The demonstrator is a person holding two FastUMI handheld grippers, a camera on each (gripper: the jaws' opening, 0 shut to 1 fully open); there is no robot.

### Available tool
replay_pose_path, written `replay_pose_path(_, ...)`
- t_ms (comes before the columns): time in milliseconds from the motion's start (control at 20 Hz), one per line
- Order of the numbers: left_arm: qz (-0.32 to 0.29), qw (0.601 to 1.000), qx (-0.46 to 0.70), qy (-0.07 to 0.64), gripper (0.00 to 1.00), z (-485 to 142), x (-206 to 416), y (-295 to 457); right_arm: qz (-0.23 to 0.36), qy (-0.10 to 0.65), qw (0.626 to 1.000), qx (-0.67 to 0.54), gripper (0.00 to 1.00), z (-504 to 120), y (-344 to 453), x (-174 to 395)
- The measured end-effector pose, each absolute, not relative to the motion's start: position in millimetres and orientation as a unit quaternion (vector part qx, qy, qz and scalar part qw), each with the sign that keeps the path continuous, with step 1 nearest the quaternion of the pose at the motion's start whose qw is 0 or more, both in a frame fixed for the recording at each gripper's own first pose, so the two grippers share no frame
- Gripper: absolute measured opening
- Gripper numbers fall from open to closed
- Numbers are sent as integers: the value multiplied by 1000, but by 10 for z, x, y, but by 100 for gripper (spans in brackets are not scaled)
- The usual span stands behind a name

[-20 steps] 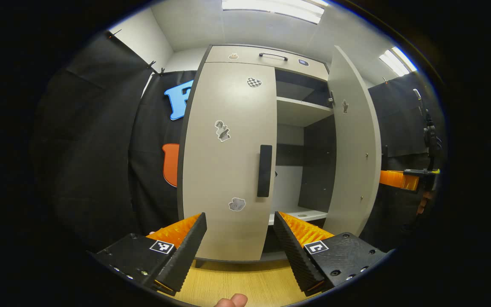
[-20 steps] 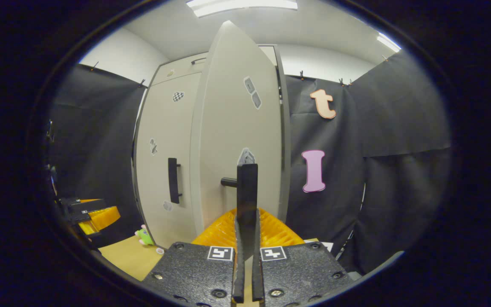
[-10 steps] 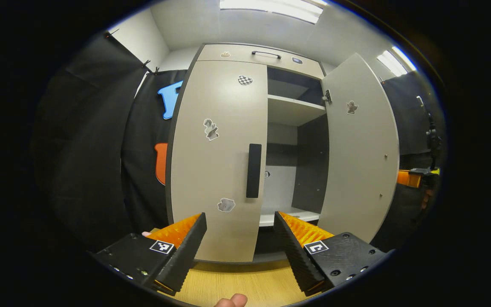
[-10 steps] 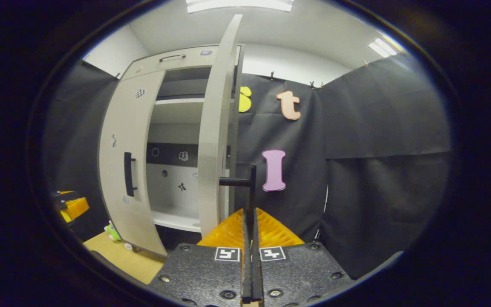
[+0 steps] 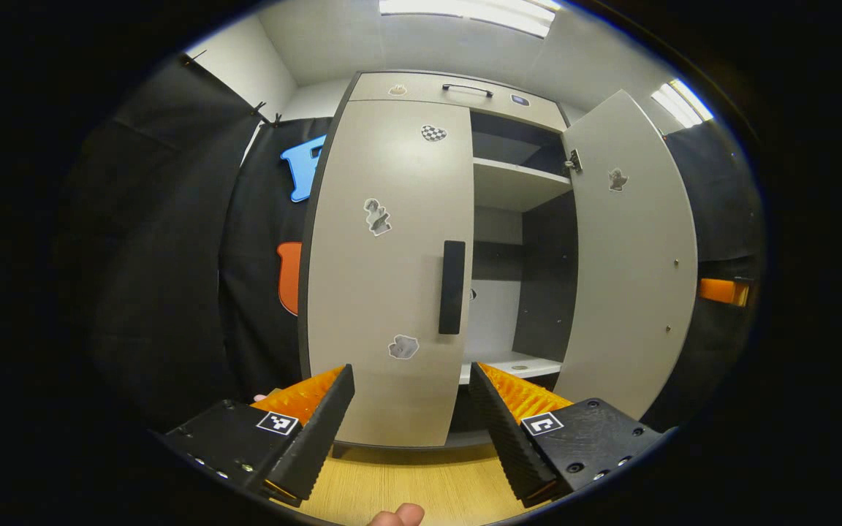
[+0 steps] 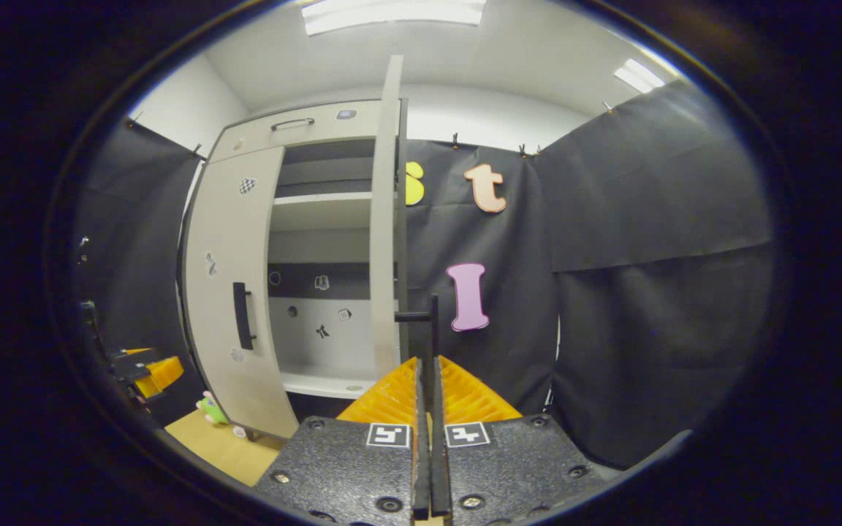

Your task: Open the right door of the double-door shoe cabinet with the right hand, and open the left door with the left hand.

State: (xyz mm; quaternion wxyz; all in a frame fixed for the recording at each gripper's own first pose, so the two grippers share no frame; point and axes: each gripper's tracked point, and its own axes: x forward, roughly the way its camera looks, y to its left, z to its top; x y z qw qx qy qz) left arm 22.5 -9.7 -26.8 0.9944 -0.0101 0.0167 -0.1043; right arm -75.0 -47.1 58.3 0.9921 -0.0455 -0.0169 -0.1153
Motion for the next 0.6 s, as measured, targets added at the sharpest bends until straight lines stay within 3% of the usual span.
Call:
replay_pose_path(250, -102, 994, -13, 25, 95, -291, 405, -125, -53, 3, 996, -65, 7, 342, 91, -615)
replay_pose_path(300, -104, 994, -9, 23, 95, -283, 418, -147, -54, 7, 995, -78, 36, 294, 128, -588)
replay_pose_path(400, -106, 994, 0, 23, 95, -273, 461, -208, -48, 12, 994, -94, 70, 216, 235, -531)
replay_pose_path(550, -126, 991, -22, 29, 95, -267, 480, -371, -22, 6, 997, -72, 100, 169, 375, -457)
replay_pose_path(600, -128, 991, -29, 27, 95, -230, 513, -410, -15, 9, 998, -65, 100, 142, 377, -440)
